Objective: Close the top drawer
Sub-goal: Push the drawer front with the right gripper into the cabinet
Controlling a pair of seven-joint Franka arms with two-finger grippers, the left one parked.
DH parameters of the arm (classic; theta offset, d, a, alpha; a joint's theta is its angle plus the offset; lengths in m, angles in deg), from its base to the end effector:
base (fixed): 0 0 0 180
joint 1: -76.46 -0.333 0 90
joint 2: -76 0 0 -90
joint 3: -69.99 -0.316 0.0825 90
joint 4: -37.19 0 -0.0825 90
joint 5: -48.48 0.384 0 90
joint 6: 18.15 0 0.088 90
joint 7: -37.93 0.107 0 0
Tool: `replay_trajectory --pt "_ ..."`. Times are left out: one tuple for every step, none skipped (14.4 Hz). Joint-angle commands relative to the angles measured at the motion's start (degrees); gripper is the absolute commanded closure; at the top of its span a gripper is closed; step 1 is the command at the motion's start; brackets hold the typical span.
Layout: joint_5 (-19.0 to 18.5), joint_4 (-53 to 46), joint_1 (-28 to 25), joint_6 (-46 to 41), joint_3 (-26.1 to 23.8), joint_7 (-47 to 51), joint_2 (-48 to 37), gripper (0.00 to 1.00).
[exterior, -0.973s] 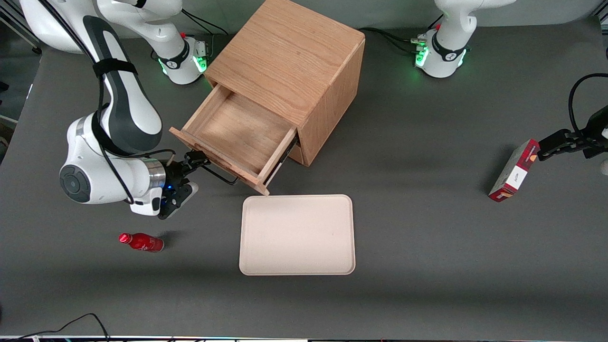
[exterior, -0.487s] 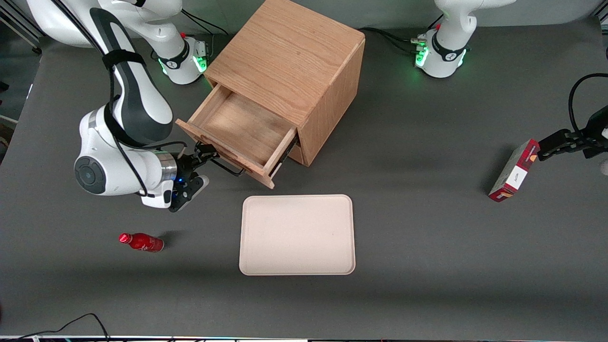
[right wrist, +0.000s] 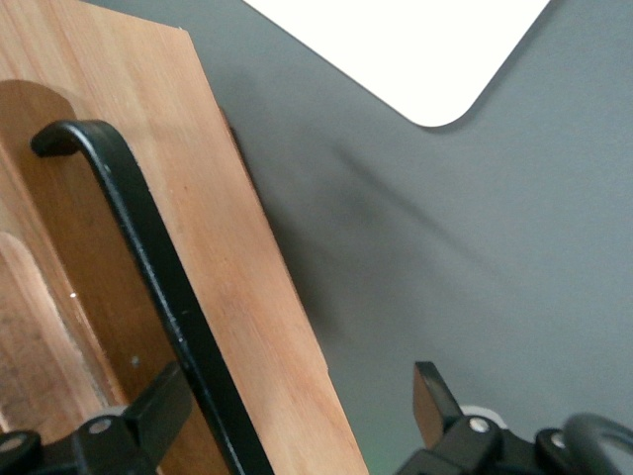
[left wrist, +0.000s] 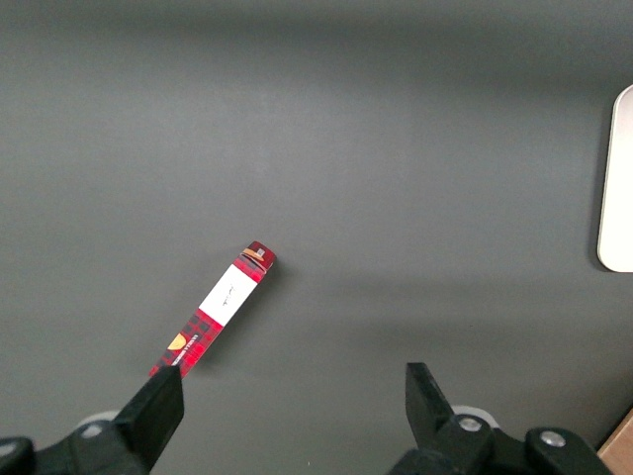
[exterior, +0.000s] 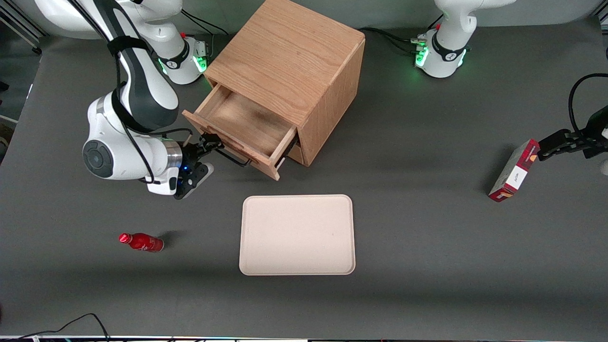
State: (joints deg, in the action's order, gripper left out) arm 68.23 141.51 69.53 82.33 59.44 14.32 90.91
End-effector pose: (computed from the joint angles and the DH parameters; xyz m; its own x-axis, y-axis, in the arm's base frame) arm 0.5534 0.1998 0.3804 0.7916 0.5881 -0.1658 0.4730 -0.7616 -0.4431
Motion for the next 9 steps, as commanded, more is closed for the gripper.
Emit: replay_trajectory --pt "1.8 4.2 -0.1 1.3 -1.0 0.9 -4.0 0.00" --pt "2.0 4.9 -0.1 1.4 -1.2 2.2 -4.4 0.00" --pt "2.0 5.0 -0.2 1.6 -1.5 3.5 -4.8 0.00" --pt "2.1 5.3 -0.1 1.8 -3.4 4.8 -5.0 0.00" --pt "2.1 5.5 0.0 2.1 -4.3 6.5 -5.2 0.00" --pt "2.1 5.8 -0.1 2.1 -4.5 7.3 -5.9 0.00" --pt "2.1 6.5 -0.1 2.3 -4.7 7.4 -6.4 0.00" --pt "2.1 7.3 0.0 2.6 -5.0 7.4 -6.9 0.00" --pt "2.1 8.5 -0.1 3.2 -5.2 7.4 -7.8 0.00"
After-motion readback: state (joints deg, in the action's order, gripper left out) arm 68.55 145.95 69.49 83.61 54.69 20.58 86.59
